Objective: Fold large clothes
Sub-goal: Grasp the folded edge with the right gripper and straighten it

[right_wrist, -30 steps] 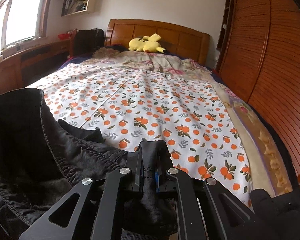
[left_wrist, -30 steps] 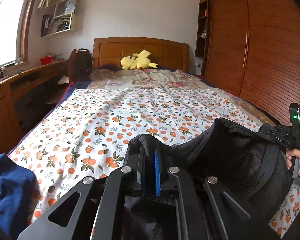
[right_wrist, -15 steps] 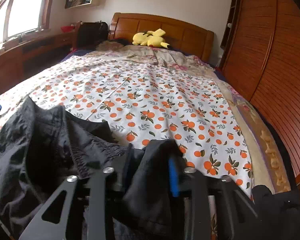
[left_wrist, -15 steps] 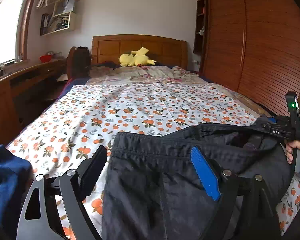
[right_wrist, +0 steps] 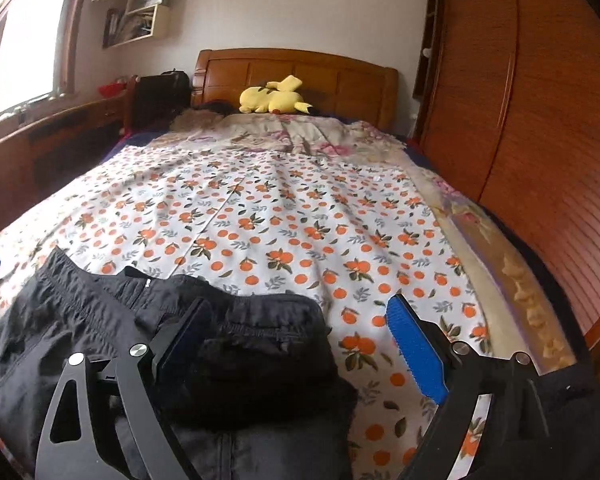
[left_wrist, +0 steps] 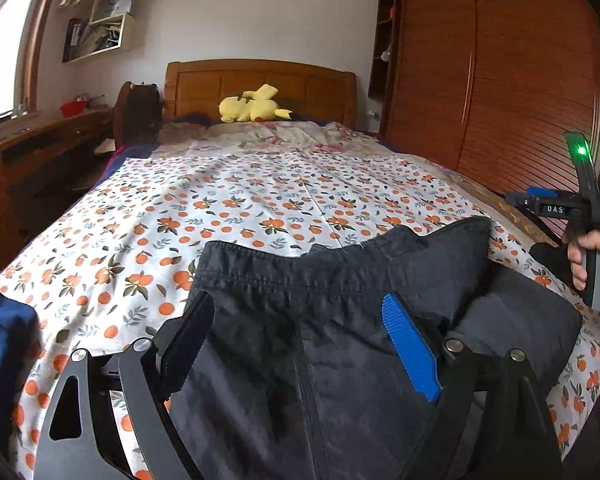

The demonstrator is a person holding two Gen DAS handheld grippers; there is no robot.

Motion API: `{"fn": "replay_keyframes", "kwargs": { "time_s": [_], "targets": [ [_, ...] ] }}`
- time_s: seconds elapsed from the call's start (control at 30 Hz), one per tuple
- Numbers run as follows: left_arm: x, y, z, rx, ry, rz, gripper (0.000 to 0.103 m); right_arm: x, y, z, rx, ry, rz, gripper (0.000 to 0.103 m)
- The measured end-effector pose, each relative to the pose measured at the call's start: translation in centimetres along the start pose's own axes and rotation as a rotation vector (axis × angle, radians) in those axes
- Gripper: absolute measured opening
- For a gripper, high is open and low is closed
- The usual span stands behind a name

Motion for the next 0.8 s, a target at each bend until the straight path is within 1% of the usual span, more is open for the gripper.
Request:
{"fn": "replay_keyframes", "kwargs": {
  "time_s": [0.07, 0.1, 0.2, 0.27, 0.33, 0.4, 0.47, 0.57, 0.6, 0.63, 0.67, 0.7, 0.73, 0.8],
  "targets": [
    [0.1, -0.4, 0.3, 0.007, -0.008, -0.005, 0.088, 0.0, -0.1, -0.9, -0.017, 0.019, -0.016, 0.081],
    [0.1, -0.6, 0.4, 0.013, -0.008, -0.008, 0.088, 0.1, -0.3, -1.4, -0.024, 0.032, -0.024, 0.077],
    [0.3, -1.4, 0.9, 0.029, -0.014, -0.015, 0.088, 0.9, -1.3, -4.6, -0.061, 0.105, -0.074, 0.071],
    [0.4, -1.7, 1.0, 0.032, -0.019, -0.021, 0.088, 1.5, -2.0, -6.7, -0.077, 0.146, -0.104, 0.069],
    [0.6, -2.1, 0.9, 0.031, -0.024, -0.027, 0.088, 2.5, -2.8, -9.0, -0.087, 0.195, -0.138, 0.064],
    [0.7, -2.3, 0.9, 0.027, -0.03, -0.032, 0.088, 3.7, -3.6, -11.3, -0.099, 0.231, -0.175, 0.063],
    [0.8, -2.7, 0.8, 0.029, -0.033, -0.04, 0.088, 4.7, -4.4, -12.8, -0.106, 0.241, -0.21, 0.062],
    [1.0, -3.0, 0.7, 0.033, -0.035, -0.044, 0.088, 6.8, -5.2, -14.3, -0.126, 0.219, -0.262, 0.055],
    [1.1, -3.1, 0.5, 0.033, -0.033, -0.046, 0.088, 7.5, -5.4, -14.5, -0.132, 0.207, -0.275, 0.046],
    [1.2, -3.1, 0.2, 0.028, -0.031, -0.05, 0.088, 8.0, -5.5, -14.6, -0.137, 0.195, -0.286, 0.031],
    [1.1, -3.2, 0.1, 0.023, -0.034, -0.051, 0.088, 8.8, -5.6, -14.6, -0.141, 0.184, -0.301, 0.024],
    [1.1, -3.2, -0.1, 0.017, -0.039, -0.053, 0.088, 9.6, -5.6, -14.4, -0.137, 0.181, -0.311, 0.014],
    [1.1, -3.3, -0.2, 0.016, -0.04, -0.054, 0.088, 10.1, -5.6, -14.3, -0.13, 0.182, -0.313, 0.01],
    [1.2, -3.3, -0.5, 0.016, -0.038, -0.055, 0.088, 11.4, -5.1, -13.8, -0.121, 0.177, -0.305, 0.009]
  ]
}}
Point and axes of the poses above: each gripper's, at about its wrist camera, not at the fingertips, and x roughly the way its jaws point, z to its right, y to its top, the point moved 7 cm from there along x, roughly the way its jaws point, and after that the axes turned 10 degrees about y, right-handed, at the moved point
